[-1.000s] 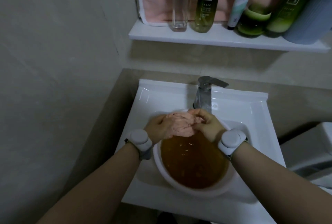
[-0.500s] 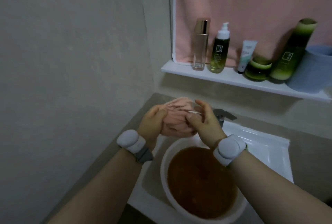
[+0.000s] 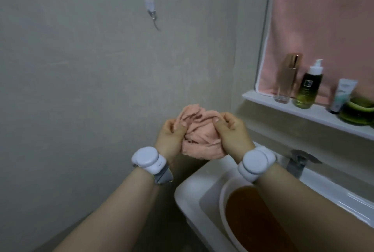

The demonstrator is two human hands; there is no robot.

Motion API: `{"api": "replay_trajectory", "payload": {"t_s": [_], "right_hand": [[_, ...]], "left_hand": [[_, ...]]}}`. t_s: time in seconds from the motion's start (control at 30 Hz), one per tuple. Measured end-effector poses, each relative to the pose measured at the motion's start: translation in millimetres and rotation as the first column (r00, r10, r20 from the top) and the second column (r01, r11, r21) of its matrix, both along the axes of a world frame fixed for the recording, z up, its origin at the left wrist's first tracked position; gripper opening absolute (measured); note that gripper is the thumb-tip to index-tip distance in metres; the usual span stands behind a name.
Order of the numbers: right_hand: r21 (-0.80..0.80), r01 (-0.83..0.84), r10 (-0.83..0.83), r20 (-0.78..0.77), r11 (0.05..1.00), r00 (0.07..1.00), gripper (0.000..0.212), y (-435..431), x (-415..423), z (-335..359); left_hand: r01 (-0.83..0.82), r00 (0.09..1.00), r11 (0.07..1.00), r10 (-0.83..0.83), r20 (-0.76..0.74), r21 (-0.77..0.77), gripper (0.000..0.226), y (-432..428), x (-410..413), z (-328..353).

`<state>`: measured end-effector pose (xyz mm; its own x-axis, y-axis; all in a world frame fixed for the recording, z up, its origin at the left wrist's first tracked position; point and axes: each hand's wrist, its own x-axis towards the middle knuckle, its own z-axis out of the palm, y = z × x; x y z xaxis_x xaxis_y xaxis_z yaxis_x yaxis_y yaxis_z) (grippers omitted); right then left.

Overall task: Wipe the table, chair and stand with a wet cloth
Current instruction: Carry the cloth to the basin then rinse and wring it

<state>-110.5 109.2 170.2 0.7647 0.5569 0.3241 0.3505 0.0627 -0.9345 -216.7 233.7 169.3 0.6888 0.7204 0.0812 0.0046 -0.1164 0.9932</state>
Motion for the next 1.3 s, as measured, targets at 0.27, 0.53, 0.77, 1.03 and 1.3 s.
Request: {"api": "replay_trajectory", "payload": {"t_s": [0.27,0.53,0.77,1.03,1.3], "right_hand": [[0.033,-0.302,0.302,0.008,0.953,0.953,0.019,45.4,-49.1,64.6],[0.061,-0.098,0.095,0.049,0.993,0.994,0.026,84.0,-87.8,73.6],[-0.237,-0.397,0.415,0.027,0.887,0.910,0.030,93.8,-117.0,86.1],[0.051,-0.268,0.268,0.010,0.962,0.963,0.023,101.0,-130.0,96.5],[-0.468,0.122,0.146,0.496,0.875,0.856,0.021,93.8,-103.2,108.1]], "left_hand": [[0.196,0.981,0.950,-0.194,-0.031,0.242,0.023,29.3,-68.6,46.1],[0.024,0.998,0.975,-0.037,0.053,0.220,0.016,77.2,-110.6,72.2],[0.011,0.999,0.894,-0.029,0.033,0.449,0.016,102.2,-136.2,102.3],[-0.026,0.998,0.826,0.056,-0.036,0.563,0.045,133.5,-147.0,109.4],[-0.135,0.986,0.726,0.168,0.016,0.674,0.029,154.1,-146.9,104.0]]}}
